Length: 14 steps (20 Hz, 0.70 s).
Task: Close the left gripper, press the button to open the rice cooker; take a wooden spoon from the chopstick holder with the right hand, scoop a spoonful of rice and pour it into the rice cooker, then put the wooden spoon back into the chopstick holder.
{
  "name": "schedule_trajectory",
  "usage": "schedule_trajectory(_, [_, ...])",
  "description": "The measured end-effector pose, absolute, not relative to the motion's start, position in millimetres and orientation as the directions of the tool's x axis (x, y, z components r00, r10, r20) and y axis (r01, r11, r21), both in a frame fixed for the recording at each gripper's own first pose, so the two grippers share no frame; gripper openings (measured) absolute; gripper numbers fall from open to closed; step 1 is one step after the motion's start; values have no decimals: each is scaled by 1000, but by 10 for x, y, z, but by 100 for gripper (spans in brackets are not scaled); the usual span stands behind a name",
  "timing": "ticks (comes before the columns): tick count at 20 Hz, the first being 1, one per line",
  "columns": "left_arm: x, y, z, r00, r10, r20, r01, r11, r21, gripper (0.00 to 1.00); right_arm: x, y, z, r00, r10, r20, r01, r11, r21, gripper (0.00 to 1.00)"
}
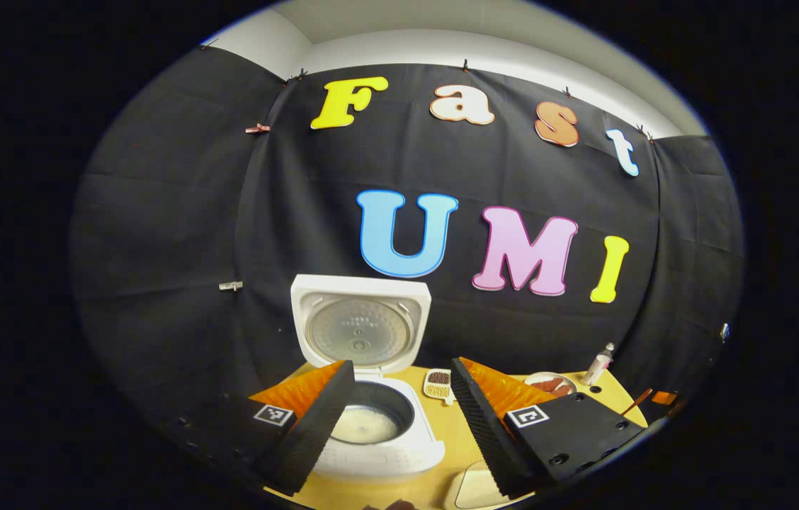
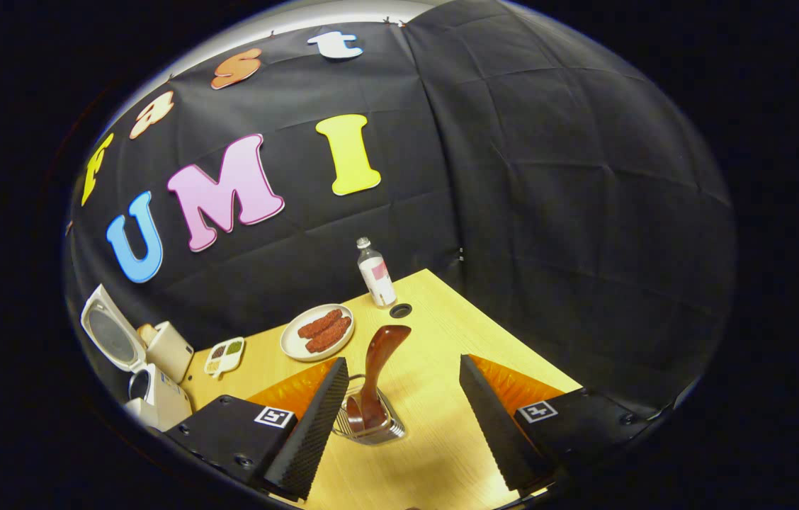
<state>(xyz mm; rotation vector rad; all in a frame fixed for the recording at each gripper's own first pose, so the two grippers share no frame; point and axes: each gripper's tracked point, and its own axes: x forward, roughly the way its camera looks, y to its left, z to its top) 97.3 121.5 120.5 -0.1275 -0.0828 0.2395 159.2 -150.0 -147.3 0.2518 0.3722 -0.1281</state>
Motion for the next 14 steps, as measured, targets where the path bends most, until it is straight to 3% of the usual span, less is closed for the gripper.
schedule_trajectory(14, [2189,2419,2103,963,269,7,-265,952,-152,93,831,-1107,-1672,883,-45,-468,149,971,187,99])
